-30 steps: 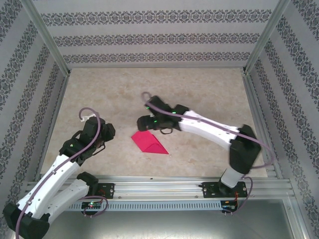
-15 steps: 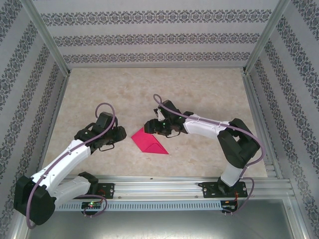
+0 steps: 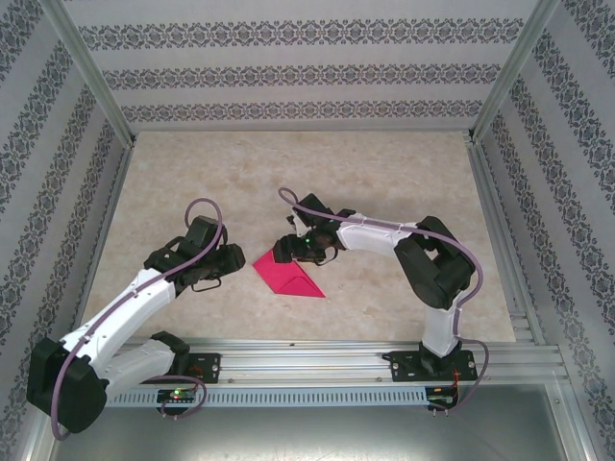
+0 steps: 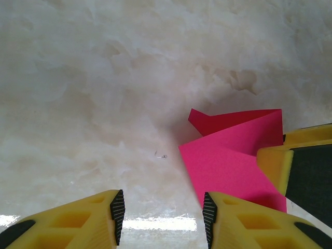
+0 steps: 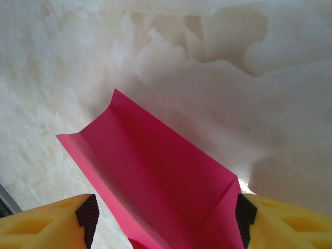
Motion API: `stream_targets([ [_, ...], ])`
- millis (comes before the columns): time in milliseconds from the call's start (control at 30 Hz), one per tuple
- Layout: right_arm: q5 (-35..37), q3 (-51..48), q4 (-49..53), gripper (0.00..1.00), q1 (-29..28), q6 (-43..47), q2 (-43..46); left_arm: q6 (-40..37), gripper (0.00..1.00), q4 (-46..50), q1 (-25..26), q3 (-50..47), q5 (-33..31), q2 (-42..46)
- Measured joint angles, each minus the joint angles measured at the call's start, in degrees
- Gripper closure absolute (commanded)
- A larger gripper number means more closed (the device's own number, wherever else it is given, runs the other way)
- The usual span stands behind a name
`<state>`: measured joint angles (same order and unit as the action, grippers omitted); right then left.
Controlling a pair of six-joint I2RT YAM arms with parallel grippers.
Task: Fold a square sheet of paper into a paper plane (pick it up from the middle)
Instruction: Rotate the paper at the center of the table.
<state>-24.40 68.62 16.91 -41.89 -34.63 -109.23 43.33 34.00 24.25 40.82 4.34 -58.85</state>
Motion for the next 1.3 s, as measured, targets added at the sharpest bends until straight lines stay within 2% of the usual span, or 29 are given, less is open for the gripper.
stream_targets([
  [67, -0.9, 0.0, -0.9, 0.35, 0.0, -0.2, -0.7, 0.0, 0.53, 0.0, 0.0, 0.0, 0.0, -0.5],
  [233, -3.1, -3.2, -7.6, 0.5, 0.9, -3.5, -1.1, 0.0, 0.53, 0.0, 0.0, 0.0, 0.2, -1.2],
  [333, -3.7, -6.3, -11.9, 0.61, 1.9, -6.2, -1.1, 0.0, 0.52, -0.1, 0.0, 0.0, 0.2, -1.2],
  [400, -3.9, -8.0, -14.8, 0.74, 2.4, -8.2, -0.9, 0.0, 0.52, -0.2, 0.0, 0.0, 0.2, -1.2],
  [600, -3.0, -14.8, -25.8, 0.83, 3.2, -15.4, 0.4, 0.0, 0.52, -0.2, 0.0, 0.0, 0.9, -1.8],
  [833, 4.1, -24.1, -40.1, 0.8, 3.1, -27.3, 3.6, 0.0, 0.52, -0.8, 0.0, 0.0, 1.5, -3.1],
  [967, 7.5, -26.8, -45.4, 0.63, 2.8, -32.1, 4.7, 0.0, 0.52, -1.5, 0.0, 0.0, 1.7, -3.7],
  [1000, 7.9, -26.9, -45.9, 0.56, 2.8, -32.6, 5.0, -0.1, 0.52, -1.5, 0.0, 0.0, 1.7, -3.8],
  [1033, 8.3, -26.9, -46.0, 0.5, 2.8, -32.9, 5.4, -0.2, 0.52, -1.6, 0.0, 0.0, 1.7, -3.8],
  [1167, 10.2, -27.0, -40.1, 0.42, 3.3, -31.1, 10.3, -0.7, 0.52, -1.6, 0.0, 0.0, 2.1, -4.0],
  [1233, 11.7, -27.0, -34.2, 0.45, 3.7, -28.7, 15.1, -0.8, 0.52, -1.8, 0.0, 0.0, 2.4, -4.2],
  [1300, 12.3, -26.7, -28.8, 0.53, 3.9, -25.4, 20.0, -0.9, 0.52, -1.9, 0.0, 0.0, 2.8, -4.4],
])
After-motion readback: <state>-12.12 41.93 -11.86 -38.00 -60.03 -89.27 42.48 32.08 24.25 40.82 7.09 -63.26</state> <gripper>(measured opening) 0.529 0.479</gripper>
